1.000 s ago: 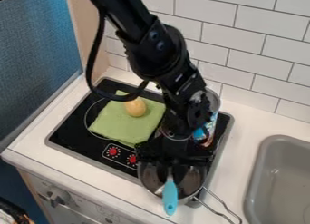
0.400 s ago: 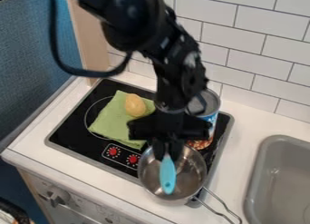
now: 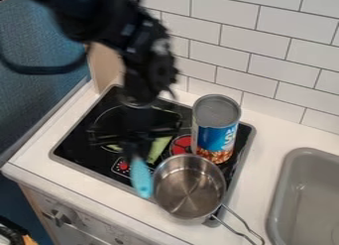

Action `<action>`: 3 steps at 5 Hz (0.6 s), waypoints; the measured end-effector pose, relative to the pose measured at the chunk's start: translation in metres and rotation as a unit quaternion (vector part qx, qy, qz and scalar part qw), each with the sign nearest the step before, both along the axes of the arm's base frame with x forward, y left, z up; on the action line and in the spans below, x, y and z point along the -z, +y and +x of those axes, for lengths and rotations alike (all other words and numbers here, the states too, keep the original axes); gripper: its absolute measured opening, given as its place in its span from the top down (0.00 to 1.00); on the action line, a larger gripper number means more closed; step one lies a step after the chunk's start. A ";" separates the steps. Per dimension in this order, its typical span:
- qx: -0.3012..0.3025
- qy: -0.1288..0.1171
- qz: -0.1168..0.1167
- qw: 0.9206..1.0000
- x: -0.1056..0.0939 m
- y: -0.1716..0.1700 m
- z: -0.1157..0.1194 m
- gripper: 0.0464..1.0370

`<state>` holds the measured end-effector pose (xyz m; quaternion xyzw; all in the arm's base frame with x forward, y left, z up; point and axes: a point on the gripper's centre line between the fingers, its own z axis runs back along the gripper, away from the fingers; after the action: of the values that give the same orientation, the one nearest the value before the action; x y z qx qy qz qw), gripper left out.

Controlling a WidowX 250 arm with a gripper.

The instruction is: Remove the spatula

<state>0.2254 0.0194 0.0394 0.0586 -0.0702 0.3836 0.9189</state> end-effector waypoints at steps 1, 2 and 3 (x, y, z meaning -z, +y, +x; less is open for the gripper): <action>-0.122 -0.008 -0.001 0.992 0.002 0.034 -0.011 0.89; -0.236 0.000 0.015 0.972 0.013 0.048 -0.018 0.89; -0.351 0.001 0.023 0.936 0.026 0.064 -0.018 0.89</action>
<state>0.2077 0.0837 0.0132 0.1007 -0.0533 0.6800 0.7243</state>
